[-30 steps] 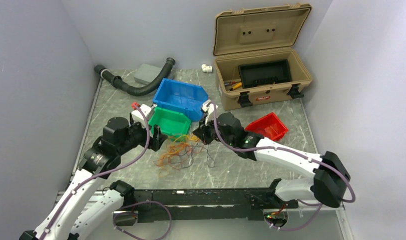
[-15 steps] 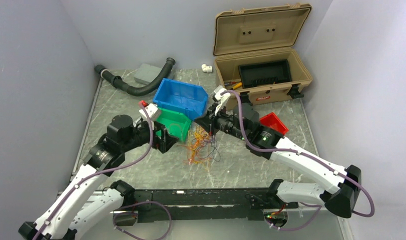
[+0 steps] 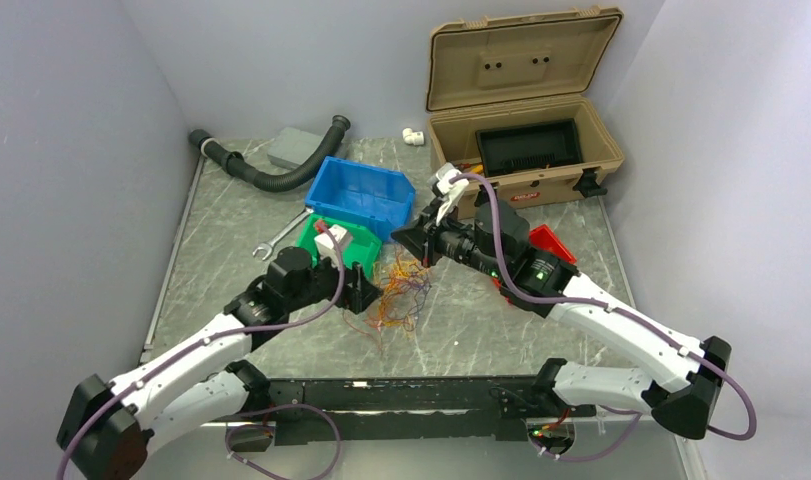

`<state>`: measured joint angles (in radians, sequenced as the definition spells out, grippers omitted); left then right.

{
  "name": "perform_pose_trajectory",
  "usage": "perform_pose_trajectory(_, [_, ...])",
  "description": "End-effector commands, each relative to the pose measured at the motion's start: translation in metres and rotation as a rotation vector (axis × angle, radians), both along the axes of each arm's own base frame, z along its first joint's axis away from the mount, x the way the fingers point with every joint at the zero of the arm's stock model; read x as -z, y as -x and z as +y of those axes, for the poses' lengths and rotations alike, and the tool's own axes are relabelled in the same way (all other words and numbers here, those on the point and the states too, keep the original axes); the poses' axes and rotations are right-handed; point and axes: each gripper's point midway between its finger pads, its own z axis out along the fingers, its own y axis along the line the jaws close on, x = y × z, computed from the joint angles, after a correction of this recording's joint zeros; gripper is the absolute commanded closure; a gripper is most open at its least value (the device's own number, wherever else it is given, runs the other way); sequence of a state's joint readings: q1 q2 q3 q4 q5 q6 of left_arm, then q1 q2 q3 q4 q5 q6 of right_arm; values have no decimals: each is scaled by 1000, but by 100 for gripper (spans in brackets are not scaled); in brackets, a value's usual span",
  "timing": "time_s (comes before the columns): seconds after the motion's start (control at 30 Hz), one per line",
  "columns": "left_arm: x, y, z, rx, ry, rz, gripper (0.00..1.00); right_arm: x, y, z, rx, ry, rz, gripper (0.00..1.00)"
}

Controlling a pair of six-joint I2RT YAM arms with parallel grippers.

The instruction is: Untangle the cables

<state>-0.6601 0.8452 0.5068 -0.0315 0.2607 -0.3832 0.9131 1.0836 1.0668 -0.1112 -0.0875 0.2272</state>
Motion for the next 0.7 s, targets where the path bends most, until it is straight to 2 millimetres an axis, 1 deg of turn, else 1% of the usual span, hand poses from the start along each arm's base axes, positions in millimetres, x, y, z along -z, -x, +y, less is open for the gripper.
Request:
perform_pose_trajectory(0.0, [-15, -27, -17, -46, 42, -89, 17, -39, 7, -8, -7, -80, -55, 100])
perform_pose_trajectory(0.17, [5, -43, -35, -21, -2, -68, 20, -43, 8, -15, 13, -100, -53, 100])
perform_pose_trajectory(0.2, [11, -46, -38, -22, -19, -58, 26, -43, 8, -17, 23, -101, -50, 100])
perform_pose_trajectory(0.23, [15, -50, -39, -27, -34, -50, 41, -42, 8, -19, 32, -101, -47, 100])
perform_pose_trajectory(0.3, [21, -57, -41, -39, -64, -38, 88, -40, 6, -28, 70, -101, -42, 100])
perform_pose_trajectory(0.33, [20, -59, -41, -46, -72, -34, 100, -37, 1, -36, 125, -95, -38, 100])
perform_pose_trajectory(0.37, [17, -59, -40, -45, -74, -37, 100, -31, -5, -46, 184, -81, -30, 100])
perform_pose_trajectory(0.4, [10, -58, -39, -44, -67, -54, 100, -20, -10, -56, 240, -53, -19, 100])
perform_pose_trajectory(0.43, [3, -57, -37, -48, -58, -73, 100, -7, -15, -68, 305, -14, -3, 99])
perform_pose_trajectory(0.47, [-5, -55, -33, -51, -51, -92, 100, 10, -19, -79, 359, 31, 16, 95])
perform_pose_trajectory(0.5, [-13, -53, -30, -53, -49, -109, 100, 27, -20, -86, 389, 79, 38, 77])
perform_pose_trajectory(0.53, [-23, -49, -28, -48, -45, -127, 100, 45, -19, -90, 397, 130, 60, 46])
perform_pose_trajectory(0.57, [-31, -46, -26, -36, -43, -138, 100, 63, -16, -92, 389, 174, 81, 22])
perform_pose_trajectory(0.6, [-43, -42, -26, -19, -28, -154, 100, 78, -13, -94, 382, 202, 105, 11])
perform_pose_trajectory(0.63, [-50, -37, -28, 3, -19, -158, 100, 93, -9, -94, 370, 219, 128, 7])
perform_pose_trajectory(0.67, [-56, -33, -30, 31, -7, -156, 100, 102, -5, -91, 346, 215, 141, 5])
